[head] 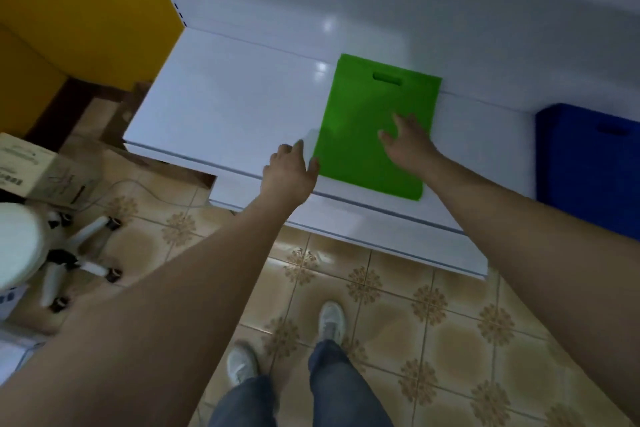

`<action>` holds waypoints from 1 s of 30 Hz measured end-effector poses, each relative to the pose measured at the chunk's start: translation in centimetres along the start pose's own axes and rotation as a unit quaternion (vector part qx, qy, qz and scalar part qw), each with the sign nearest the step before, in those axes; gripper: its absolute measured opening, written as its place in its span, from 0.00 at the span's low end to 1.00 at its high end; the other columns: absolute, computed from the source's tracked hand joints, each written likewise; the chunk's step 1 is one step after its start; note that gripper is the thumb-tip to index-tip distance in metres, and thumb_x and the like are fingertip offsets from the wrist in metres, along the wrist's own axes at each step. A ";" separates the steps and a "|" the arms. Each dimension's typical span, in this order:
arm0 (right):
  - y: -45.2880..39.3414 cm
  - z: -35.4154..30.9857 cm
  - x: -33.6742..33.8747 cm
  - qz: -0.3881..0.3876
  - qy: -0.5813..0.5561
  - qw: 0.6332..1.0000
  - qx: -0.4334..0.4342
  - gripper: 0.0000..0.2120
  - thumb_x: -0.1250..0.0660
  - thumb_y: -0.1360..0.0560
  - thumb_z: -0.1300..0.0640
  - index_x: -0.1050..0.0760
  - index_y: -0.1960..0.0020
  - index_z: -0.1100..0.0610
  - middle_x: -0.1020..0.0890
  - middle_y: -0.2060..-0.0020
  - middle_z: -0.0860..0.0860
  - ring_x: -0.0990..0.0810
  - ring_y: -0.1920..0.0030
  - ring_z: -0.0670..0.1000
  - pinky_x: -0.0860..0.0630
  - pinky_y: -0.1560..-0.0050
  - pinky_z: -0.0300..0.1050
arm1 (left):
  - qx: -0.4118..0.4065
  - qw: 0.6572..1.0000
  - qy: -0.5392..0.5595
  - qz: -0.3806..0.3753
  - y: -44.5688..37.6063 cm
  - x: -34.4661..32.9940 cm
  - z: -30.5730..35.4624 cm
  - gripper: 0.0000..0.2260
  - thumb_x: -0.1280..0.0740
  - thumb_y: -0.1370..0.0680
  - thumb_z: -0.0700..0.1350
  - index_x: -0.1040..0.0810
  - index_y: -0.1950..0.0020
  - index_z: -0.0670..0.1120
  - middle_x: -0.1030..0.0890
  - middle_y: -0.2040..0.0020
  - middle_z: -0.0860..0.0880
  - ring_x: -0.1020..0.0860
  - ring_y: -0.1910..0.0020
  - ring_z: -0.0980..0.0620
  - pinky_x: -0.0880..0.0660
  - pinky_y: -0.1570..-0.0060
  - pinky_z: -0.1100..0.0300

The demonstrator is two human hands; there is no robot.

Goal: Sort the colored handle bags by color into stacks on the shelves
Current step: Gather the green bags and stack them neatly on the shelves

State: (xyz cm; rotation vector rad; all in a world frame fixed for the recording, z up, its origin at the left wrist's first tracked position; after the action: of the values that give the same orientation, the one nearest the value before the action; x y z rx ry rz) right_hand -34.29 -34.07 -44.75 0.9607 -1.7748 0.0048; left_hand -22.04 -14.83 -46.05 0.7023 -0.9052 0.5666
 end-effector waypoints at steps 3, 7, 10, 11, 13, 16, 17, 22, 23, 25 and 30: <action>3.0 -8.9 1.6 0.041 -0.007 0.994 0.100 0.30 0.45 0.18 0.47 0.48 0.21 0.60 0.48 0.22 0.59 0.48 0.22 0.57 0.49 0.24 0.47 | -0.015 0.998 0.054 0.041 4.1 3.7 -1.8 0.25 0.43 0.17 0.53 0.38 0.24 0.42 0.31 0.31 0.38 0.30 0.34 0.38 0.30 0.38 0.45; 8.6 -21.3 2.5 0.071 -0.008 0.971 0.228 0.28 0.46 0.17 0.46 0.48 0.21 0.54 0.46 0.22 0.51 0.47 0.22 0.52 0.50 0.25 0.44 | -0.032 0.992 0.091 0.084 9.8 9.6 -5.3 0.25 0.43 0.17 0.53 0.39 0.23 0.43 0.32 0.29 0.41 0.31 0.32 0.42 0.30 0.36 0.46; 14.5 -29.8 2.1 0.052 0.018 0.950 0.306 0.27 0.49 0.18 0.43 0.49 0.21 0.47 0.48 0.21 0.48 0.48 0.22 0.50 0.48 0.25 0.46 | -0.026 0.988 0.100 0.113 13.9 14.4 -9.3 0.25 0.44 0.17 0.55 0.40 0.22 0.45 0.34 0.27 0.44 0.33 0.30 0.44 0.32 0.34 0.49; 16.5 -32.4 1.9 0.044 0.028 0.941 0.334 0.27 0.49 0.18 0.42 0.49 0.21 0.47 0.48 0.21 0.48 0.47 0.22 0.49 0.48 0.25 0.46 | -0.028 0.986 0.103 0.127 15.1 16.3 -10.7 0.25 0.44 0.17 0.55 0.40 0.22 0.46 0.33 0.27 0.44 0.32 0.30 0.45 0.31 0.34 0.50; 20.9 -37.1 2.0 0.043 0.047 0.918 0.392 0.27 0.50 0.18 0.41 0.47 0.21 0.46 0.45 0.22 0.47 0.46 0.23 0.48 0.47 0.25 0.45 | -0.029 0.981 0.114 0.157 16.9 20.0 -13.2 0.25 0.44 0.17 0.55 0.39 0.23 0.46 0.32 0.28 0.44 0.30 0.33 0.46 0.29 0.36 0.48; 26.2 -42.6 4.3 0.105 0.070 0.872 0.473 0.26 0.49 0.18 0.41 0.40 0.23 0.49 0.38 0.24 0.48 0.40 0.25 0.48 0.42 0.26 0.48 | -0.032 0.969 0.125 0.209 18.6 25.7 -15.9 0.23 0.44 0.17 0.54 0.35 0.25 0.46 0.31 0.30 0.46 0.30 0.32 0.46 0.29 0.36 0.48; 27.3 -43.9 5.5 0.135 0.067 0.862 0.484 0.25 0.49 0.18 0.42 0.38 0.24 0.51 0.35 0.25 0.49 0.39 0.26 0.49 0.42 0.26 0.48 | -0.040 0.964 0.123 0.233 18.9 27.6 -16.3 0.22 0.43 0.17 0.54 0.34 0.26 0.47 0.30 0.31 0.47 0.30 0.33 0.46 0.28 0.37 0.48; 27.6 -45.6 13.2 0.251 -0.001 0.870 0.425 0.24 0.46 0.17 0.45 0.35 0.25 0.54 0.35 0.26 0.52 0.40 0.25 0.51 0.46 0.25 0.46 | -0.101 0.929 0.092 0.343 19.8 35.5 -14.5 0.18 0.41 0.18 0.51 0.30 0.29 0.47 0.27 0.37 0.50 0.26 0.42 0.49 0.26 0.43 0.51; 26.8 -45.2 14.7 0.264 -0.007 0.878 0.399 0.24 0.46 0.17 0.46 0.36 0.25 0.55 0.36 0.25 0.53 0.41 0.25 0.51 0.47 0.26 0.45 | -0.118 0.922 0.089 0.358 19.7 36.9 -13.7 0.18 0.40 0.18 0.50 0.29 0.30 0.47 0.26 0.37 0.50 0.26 0.42 0.49 0.27 0.43 0.51; 24.7 -44.4 17.5 0.284 -0.007 0.891 0.353 0.25 0.45 0.18 0.46 0.38 0.24 0.57 0.37 0.25 0.54 0.41 0.25 0.53 0.47 0.26 0.46 | -0.149 0.906 0.074 0.389 19.1 39.8 -11.7 0.17 0.38 0.19 0.49 0.27 0.32 0.46 0.25 0.39 0.49 0.26 0.41 0.48 0.28 0.44 0.52; 18.2 -42.4 22.2 0.311 -0.010 0.915 0.256 0.30 0.41 0.20 0.45 0.41 0.23 0.59 0.38 0.24 0.57 0.41 0.25 0.56 0.41 0.26 0.52 | -0.174 0.891 0.065 0.415 15.4 45.1 -7.9 0.20 0.40 0.22 0.52 0.25 0.33 0.45 0.24 0.40 0.46 0.27 0.41 0.45 0.28 0.45 0.50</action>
State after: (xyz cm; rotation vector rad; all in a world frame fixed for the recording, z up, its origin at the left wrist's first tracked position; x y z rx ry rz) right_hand -14.11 -16.79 -1.02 0.7004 -2.0748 0.9047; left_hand -6.19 7.74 -6.41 -0.0891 -1.1321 1.1546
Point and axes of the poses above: each hand's wrist, its own y-axis away from the middle knuckle, its own x-axis out of the back of the hand, z = x × y, the point moved 6 cm from there along -y, towards the middle knuckle
